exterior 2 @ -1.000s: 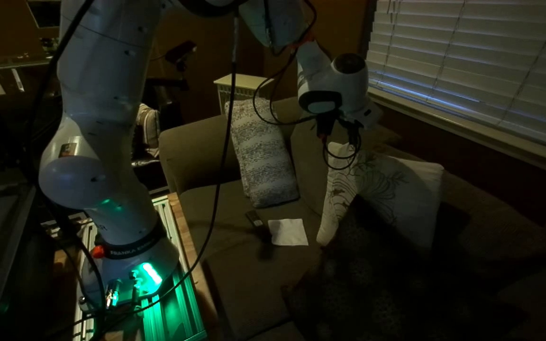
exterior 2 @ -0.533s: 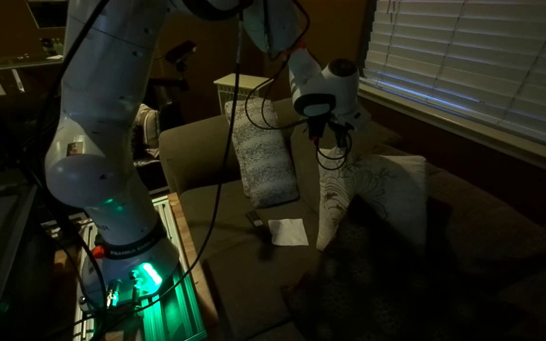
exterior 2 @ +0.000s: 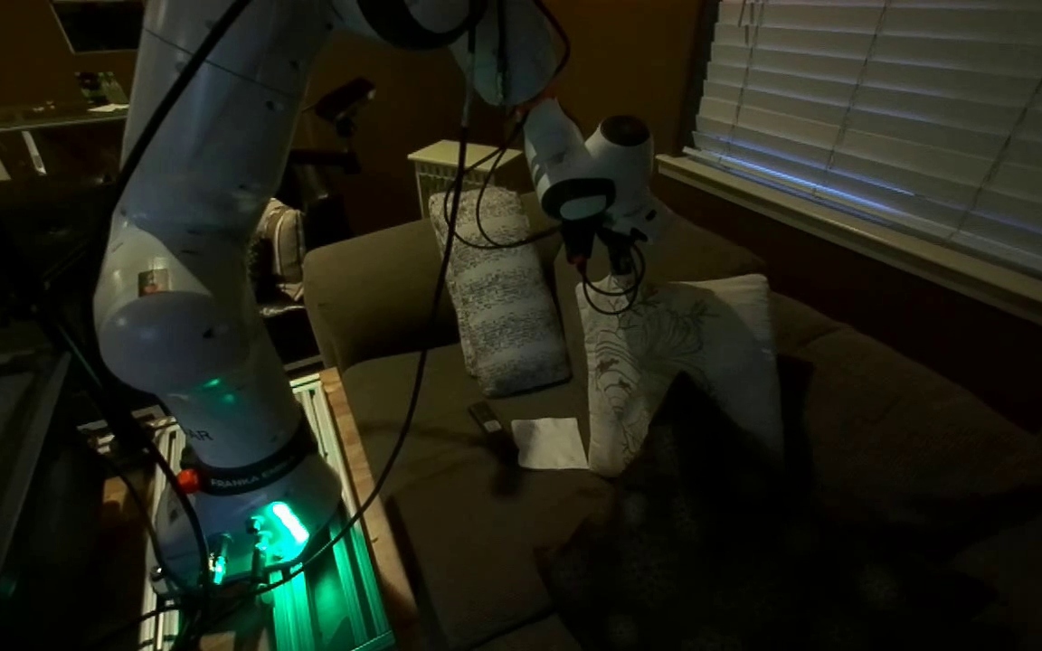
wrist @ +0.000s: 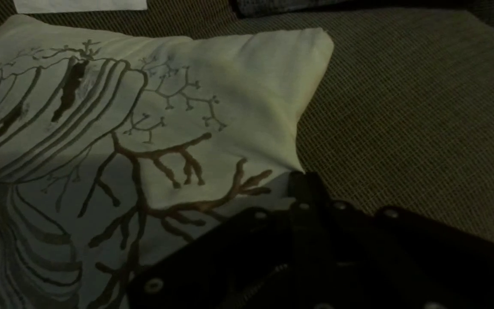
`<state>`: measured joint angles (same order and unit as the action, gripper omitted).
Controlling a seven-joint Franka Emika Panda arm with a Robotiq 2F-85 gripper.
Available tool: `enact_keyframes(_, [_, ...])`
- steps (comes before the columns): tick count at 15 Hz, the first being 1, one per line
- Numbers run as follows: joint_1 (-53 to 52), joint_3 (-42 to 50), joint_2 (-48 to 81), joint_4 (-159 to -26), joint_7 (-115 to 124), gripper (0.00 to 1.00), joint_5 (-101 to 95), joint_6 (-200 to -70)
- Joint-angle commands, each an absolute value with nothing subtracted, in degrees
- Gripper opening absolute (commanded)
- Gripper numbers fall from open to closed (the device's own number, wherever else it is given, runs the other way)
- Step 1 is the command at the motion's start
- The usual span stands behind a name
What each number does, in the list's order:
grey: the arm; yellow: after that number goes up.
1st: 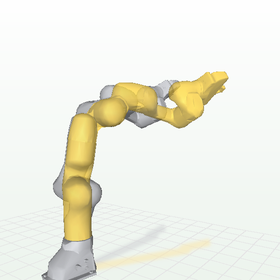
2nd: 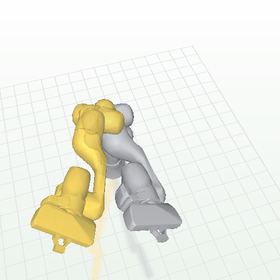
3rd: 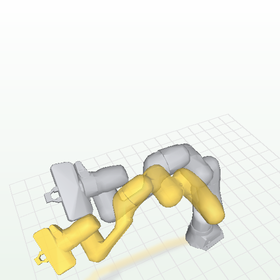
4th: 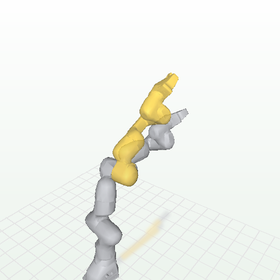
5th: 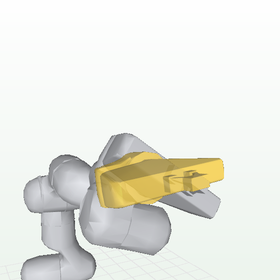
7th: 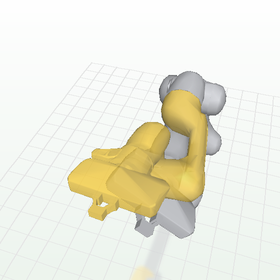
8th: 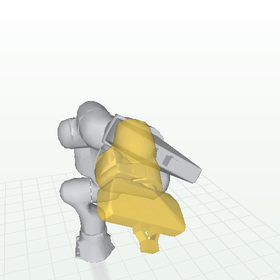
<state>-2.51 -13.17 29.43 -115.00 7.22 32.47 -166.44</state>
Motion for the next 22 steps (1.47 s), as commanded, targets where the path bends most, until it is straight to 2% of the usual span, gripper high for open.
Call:
enact_keyframes(1, [-1.9, -16.9, 27.9, -115.3, 5.8, 0.0, 32.8, -168.9])
enact_keyframes(6, [1.5, -22.9, 28.0, -115.5, 0.6, 0.0, 35.6, -174.5])
enact_keyframes(7, [0.1, -20.1, 29.3, -115.2, 2.5, 0.01, 33.8, -173.5])
enact_keyframes(14, [1.6, -22.0, 30.9, -113.2, 5.7, 0.0, 36.9, -173.8])
enact_keyframes(22, [5.4, -30.6, 32.0, -110.7, 8.0, 0.0, 47.0, -182.9])
